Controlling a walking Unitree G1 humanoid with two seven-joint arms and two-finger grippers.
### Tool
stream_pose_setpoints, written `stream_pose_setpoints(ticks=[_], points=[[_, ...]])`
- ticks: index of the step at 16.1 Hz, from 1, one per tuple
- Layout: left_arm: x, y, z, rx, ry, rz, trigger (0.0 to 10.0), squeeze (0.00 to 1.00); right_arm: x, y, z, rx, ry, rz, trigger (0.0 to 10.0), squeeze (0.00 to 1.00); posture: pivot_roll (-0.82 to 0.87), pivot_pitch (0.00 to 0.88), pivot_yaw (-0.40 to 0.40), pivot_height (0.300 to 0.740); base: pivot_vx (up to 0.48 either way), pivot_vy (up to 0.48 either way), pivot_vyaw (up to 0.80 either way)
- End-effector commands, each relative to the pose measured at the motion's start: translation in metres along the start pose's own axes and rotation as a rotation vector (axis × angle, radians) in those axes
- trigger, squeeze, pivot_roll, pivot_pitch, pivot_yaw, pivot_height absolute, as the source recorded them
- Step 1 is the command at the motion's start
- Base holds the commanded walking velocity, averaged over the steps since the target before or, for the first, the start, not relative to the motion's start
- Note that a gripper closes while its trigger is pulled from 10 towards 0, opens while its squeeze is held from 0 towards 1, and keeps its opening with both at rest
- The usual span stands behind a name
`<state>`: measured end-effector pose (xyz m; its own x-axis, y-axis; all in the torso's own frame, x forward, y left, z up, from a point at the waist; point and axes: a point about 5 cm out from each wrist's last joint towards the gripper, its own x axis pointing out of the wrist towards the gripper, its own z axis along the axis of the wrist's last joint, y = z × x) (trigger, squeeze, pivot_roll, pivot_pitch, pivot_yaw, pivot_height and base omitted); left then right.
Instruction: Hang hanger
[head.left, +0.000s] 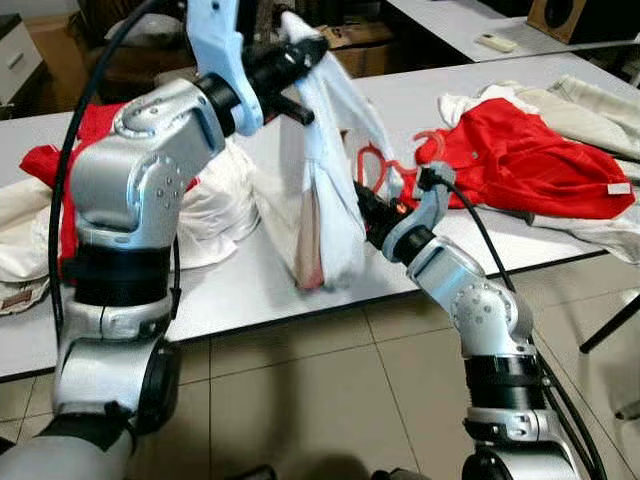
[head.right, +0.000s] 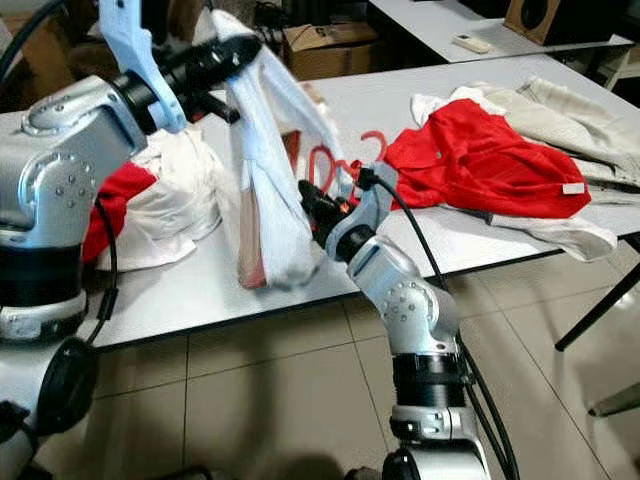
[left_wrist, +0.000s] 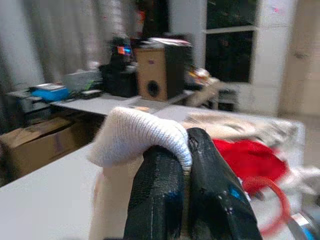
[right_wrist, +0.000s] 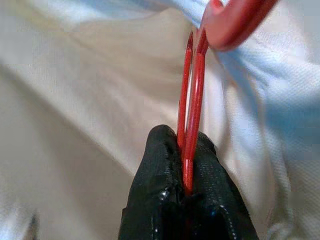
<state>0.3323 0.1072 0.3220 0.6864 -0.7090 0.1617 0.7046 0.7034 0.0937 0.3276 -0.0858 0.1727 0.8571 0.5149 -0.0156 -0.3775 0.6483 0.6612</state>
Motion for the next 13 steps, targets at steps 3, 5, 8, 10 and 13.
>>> stream_pose_setpoints(ticks=[3,5,8,10,13], points=[[0.0,-0.034,-0.013,-0.025,0.082,-0.17,2.5,0.0,-0.001,-0.004,0.004,0.03,-0.037,-0.049,0.0,0.0,-0.08,0.0,0.05,0.74,0.0,0.0,0.0],[0.0,-0.026,-0.038,-0.001,0.191,-0.078,10.0,0.0,0.0,0.003,0.008,0.059,-0.044,-0.017,0.0,0.0,-0.08,0.0,0.042,0.74,0.0,0.0,0.0],[-0.006,-0.03,-0.031,-0.076,0.159,-0.113,10.0,1.0,-0.002,0.002,0.011,0.078,-0.072,-0.029,0.0,0.0,-0.07,0.0,0.034,0.74,0.0,0.0,0.0],[-0.011,-0.031,-0.04,-0.109,0.197,-0.124,10.0,1.0,-0.004,-0.001,0.012,0.097,-0.08,-0.047,0.0,0.0,-0.07,0.0,0.033,0.74,0.0,0.0,0.0],[-0.017,-0.035,-0.05,-0.163,0.226,-0.137,10.0,1.0,-0.008,-0.003,0.01,0.123,-0.064,-0.054,0.0,0.0,-0.06,0.0,0.024,0.74,0.0,0.0,0.0]])
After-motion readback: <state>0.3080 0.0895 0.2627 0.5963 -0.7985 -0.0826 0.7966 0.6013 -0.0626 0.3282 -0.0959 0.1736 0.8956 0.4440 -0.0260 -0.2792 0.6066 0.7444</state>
